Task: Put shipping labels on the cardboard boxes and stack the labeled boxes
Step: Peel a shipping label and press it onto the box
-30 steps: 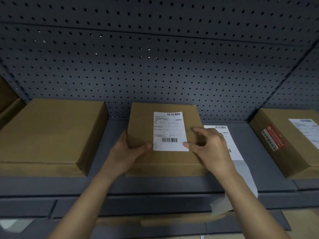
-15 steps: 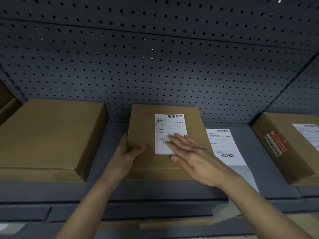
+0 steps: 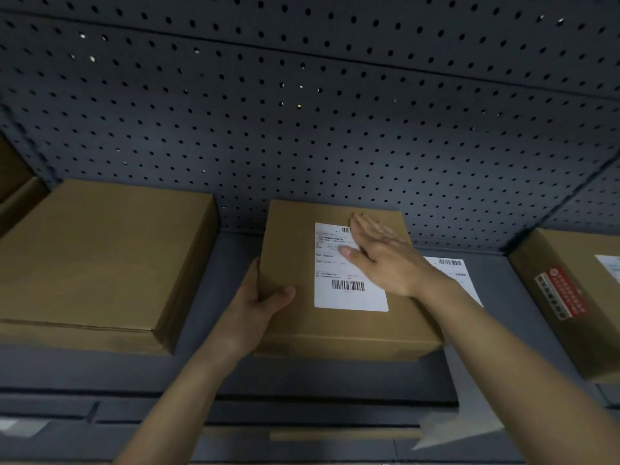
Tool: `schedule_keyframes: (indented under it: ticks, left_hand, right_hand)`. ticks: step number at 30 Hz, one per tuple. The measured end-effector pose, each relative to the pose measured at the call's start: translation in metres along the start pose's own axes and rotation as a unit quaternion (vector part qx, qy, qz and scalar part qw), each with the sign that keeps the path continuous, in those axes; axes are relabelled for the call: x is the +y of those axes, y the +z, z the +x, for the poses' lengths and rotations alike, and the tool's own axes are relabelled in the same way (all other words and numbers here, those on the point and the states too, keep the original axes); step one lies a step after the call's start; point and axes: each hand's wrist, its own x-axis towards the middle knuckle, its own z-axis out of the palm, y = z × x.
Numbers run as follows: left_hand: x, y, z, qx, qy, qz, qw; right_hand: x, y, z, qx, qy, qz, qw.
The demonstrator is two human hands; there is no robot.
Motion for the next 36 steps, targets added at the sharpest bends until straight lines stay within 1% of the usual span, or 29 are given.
schedule_keyframes:
  ticks: [5,7,8,10,12,13,17,23,28,31,36]
  left_hand:
    - [-0.001,0.001,0.0,0.006,-0.004,-0.012,1.0]
    - [0.0,0.002,-0.002,0.01,-0.006,-0.017,1.0]
    - [0.001,0.002,-0.002,0.011,-0.006,-0.019,1.0]
    - [0.002,0.003,-0.002,0.014,-0.01,-0.024,1.0]
    - [0.001,0.004,-0.002,0.017,-0.012,-0.022,1.0]
    - [0.0,0.003,-0.002,0.02,-0.012,-0.018,1.0]
    - [-0.002,0.003,0.0,0.019,-0.004,-0.021,1.0]
    - [-0.004,0.001,0.002,0.01,-0.003,-0.017,1.0]
    - [-0.002,0.001,0.001,0.005,-0.008,-0.021,1.0]
    - [0.0,0.002,0.0,0.005,-0.014,-0.024,1.0]
    - [0.001,0.002,0.0,0.004,-0.021,-0.028,0.999]
  right_hand:
    - [0.004,-0.001,0.015,0.012,0.011,0.007,1.0]
    - [0.0,-0.003,0.004,0.043,-0.008,0.032,0.999]
    - [-0.005,-0.002,-0.007,0.066,-0.037,0.038,0.996]
    - [-0.018,0.002,-0.036,0.096,-0.126,0.027,0.987]
    - [-0.03,0.013,-0.062,0.083,-0.187,0.007,0.979]
    - [-0.034,0.019,-0.069,0.073,-0.199,-0.006,0.977]
    - [-0.04,0.026,-0.064,0.041,-0.192,-0.043,0.98]
    - [-0.046,0.012,-0.019,-0.015,-0.158,-0.011,0.987]
    - [-0.039,0.007,0.021,-0.023,-0.124,-0.01,0.992]
    - [-0.037,0.004,0.039,-0.014,-0.099,-0.01,0.995]
    - [-0.038,0.0,0.051,-0.005,-0.071,-0.011,0.997]
